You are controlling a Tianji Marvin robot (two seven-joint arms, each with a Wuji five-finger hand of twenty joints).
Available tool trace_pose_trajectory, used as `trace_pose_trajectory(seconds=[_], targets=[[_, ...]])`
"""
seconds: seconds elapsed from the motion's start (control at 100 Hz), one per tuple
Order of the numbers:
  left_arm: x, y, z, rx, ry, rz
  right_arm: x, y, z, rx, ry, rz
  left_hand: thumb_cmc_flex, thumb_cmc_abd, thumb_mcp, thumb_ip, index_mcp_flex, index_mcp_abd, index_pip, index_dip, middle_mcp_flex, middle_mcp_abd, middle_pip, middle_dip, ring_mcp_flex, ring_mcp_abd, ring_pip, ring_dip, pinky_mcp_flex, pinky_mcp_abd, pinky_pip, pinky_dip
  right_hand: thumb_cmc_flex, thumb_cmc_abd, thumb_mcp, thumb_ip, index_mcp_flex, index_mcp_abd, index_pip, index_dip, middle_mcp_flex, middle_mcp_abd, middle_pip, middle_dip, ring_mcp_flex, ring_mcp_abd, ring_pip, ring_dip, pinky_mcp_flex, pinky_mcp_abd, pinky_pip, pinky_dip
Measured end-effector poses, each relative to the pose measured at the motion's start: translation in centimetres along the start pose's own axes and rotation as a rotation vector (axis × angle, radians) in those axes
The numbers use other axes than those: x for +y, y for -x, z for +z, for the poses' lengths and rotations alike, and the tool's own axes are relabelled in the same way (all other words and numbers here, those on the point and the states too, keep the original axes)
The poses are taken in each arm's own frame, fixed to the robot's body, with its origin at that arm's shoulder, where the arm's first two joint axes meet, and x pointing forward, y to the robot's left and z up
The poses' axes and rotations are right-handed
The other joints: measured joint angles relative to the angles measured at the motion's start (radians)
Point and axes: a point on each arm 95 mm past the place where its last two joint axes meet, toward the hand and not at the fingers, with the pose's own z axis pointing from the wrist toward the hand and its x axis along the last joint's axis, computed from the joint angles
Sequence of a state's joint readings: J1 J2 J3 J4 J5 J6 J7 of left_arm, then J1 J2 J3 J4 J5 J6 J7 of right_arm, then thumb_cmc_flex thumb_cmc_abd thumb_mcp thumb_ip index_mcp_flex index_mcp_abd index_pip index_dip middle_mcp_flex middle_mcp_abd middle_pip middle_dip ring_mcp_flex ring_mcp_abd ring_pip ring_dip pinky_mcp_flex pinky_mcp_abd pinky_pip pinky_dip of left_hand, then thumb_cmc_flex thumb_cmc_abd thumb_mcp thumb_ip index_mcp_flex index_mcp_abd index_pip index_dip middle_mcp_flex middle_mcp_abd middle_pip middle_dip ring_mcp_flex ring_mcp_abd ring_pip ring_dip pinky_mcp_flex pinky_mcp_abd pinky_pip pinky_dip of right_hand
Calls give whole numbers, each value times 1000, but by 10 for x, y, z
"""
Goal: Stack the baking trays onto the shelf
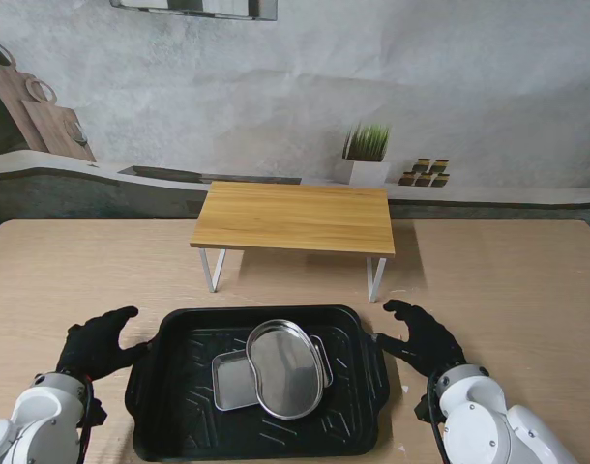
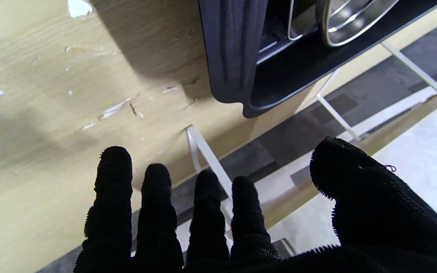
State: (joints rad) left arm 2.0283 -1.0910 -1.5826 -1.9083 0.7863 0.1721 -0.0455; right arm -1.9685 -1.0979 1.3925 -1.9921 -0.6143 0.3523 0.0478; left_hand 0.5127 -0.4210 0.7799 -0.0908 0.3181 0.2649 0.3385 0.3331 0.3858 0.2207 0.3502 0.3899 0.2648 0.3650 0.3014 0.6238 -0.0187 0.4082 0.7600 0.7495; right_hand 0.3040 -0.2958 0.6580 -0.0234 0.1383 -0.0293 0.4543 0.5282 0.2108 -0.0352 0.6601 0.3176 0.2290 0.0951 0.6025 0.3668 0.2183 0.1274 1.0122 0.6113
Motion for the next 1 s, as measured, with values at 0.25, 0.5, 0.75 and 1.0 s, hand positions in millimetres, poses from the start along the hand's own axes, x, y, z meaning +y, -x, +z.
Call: trace_pose_trajectory(seconds=[0.25, 0.5, 0.75, 1.0], targets=[[11, 4, 3, -4, 86, -110, -12, 13, 0, -53, -33, 86, -11, -57, 44, -16, -26, 13, -12, 0, -3, 1, 0, 0, 0, 0, 0, 0, 1, 0, 0, 0, -1, 0, -11, 0, -28, 76, 4, 10, -1, 46, 22, 13, 55, 63, 43, 24, 63, 0, 97, 0], [23, 1, 9, -50, 74, -165, -24, 21, 4, -114, -65, 137, -11, -71, 82, -16, -40, 59, -5, 0, 13, 39, 48, 13, 60, 33, 52, 0, 52, 0, 19, 1, -10, 0, -10, 0, -38, 151, 17, 10, -11, 109, 145, 53, 171, 133, 178, 90, 201, 11, 305, -3], [32, -9, 15, -79, 105, -204, -32, 20, 9, -135, -133, 187, -11, -73, 93, -16, -40, 99, 26, 12, 62, 69, 116, 55, 118, 58, 146, 14, 113, 13, 154, 1, -14, -76, 56, 0, -38, 226, 202, -71, 84, 192, 225, 90, 375, 142, 301, 140, 407, 18, 473, -82], [37, -8, 16, -120, 111, -206, -37, 19, 10, -136, -180, 182, -10, -84, 93, -16, -39, 122, 170, 108, 119, 75, 217, 143, 191, 85, 252, 54, 163, 44, 255, 1, -36, -119, 111, 0, -8, 261, 325, -72, 172, 215, 306, 126, 495, 132, 349, 149, 522, 29, 518, -111]])
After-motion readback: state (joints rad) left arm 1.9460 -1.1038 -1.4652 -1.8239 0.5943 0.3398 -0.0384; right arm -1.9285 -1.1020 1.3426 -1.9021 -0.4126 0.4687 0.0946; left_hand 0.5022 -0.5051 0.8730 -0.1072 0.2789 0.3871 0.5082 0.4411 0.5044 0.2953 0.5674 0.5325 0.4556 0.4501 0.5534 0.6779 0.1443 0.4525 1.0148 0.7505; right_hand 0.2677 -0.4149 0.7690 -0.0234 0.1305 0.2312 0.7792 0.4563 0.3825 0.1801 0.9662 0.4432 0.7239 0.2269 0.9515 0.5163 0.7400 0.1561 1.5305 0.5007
